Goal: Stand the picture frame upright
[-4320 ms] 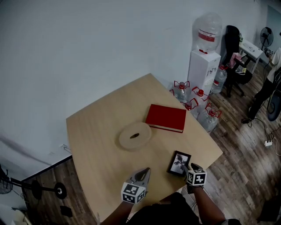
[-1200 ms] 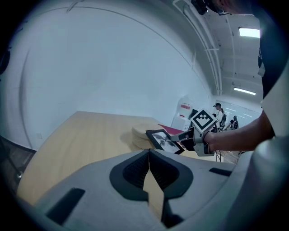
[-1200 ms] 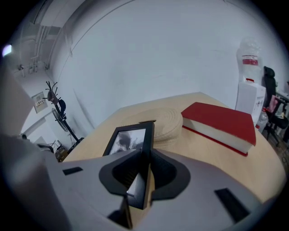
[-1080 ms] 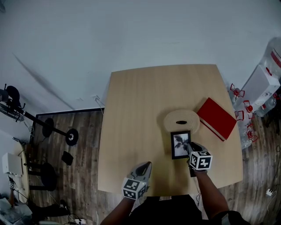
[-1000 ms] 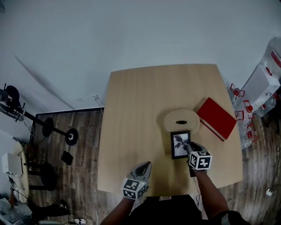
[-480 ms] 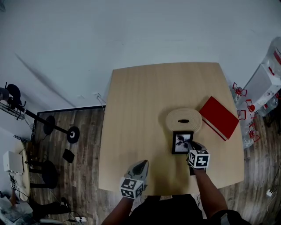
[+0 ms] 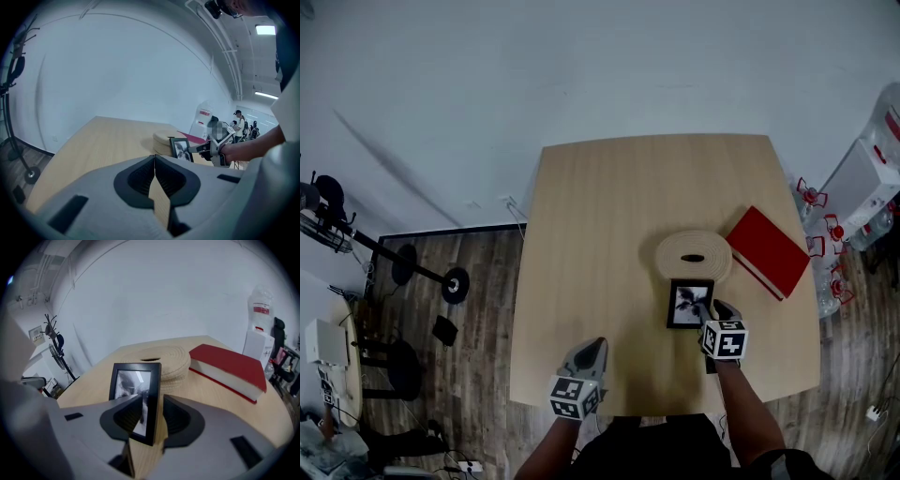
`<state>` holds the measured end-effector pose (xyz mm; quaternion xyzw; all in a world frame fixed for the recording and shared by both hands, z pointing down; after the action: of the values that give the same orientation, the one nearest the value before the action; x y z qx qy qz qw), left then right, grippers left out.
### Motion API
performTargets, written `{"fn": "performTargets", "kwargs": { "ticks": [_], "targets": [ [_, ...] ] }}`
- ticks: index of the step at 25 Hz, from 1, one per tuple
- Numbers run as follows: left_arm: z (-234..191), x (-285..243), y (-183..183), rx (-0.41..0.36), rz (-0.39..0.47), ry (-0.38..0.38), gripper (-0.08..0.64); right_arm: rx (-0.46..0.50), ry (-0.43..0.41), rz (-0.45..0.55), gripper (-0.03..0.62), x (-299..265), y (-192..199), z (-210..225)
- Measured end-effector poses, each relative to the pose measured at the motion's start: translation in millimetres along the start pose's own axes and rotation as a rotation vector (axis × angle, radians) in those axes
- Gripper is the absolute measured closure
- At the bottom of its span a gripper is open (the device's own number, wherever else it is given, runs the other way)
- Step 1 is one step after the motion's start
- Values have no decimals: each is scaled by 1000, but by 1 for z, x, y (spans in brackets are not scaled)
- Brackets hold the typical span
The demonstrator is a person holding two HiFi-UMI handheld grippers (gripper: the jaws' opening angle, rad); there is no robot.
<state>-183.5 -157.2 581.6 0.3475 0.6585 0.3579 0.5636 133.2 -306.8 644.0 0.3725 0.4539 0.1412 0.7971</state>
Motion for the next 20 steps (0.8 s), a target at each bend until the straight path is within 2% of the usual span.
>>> {"fn": "performTargets", "kwargs": {
  "ticks": [4, 9, 15, 17, 20],
  "targets": [
    [-2, -3, -4, -9, 5, 9, 555, 89, 15, 33, 477, 19, -12, -9],
    [7, -8, -13, -30, 27, 53, 555, 142, 22, 93, 477, 47, -26, -23],
    [22, -16, -32, -57, 68, 118, 555, 252, -44, 163, 480, 77, -37, -45],
    [25, -16, -37, -63, 82, 134, 555, 253, -49, 198, 501, 91, -38, -52],
    [31, -16, -42, -70, 98, 155, 555, 250, -34, 248, 574, 114, -38, -62]
  ]
}}
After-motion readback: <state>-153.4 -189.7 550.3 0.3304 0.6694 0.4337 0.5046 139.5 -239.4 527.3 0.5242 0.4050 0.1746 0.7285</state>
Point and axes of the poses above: the fingertips, and each gripper's own axes: x backward along the fingers, z to its right, y out of its underside, the point moved 10 cm from there along x, backward along the fingers, and after that the axes turned 12 degrees about -y, right-handed, at the moved point
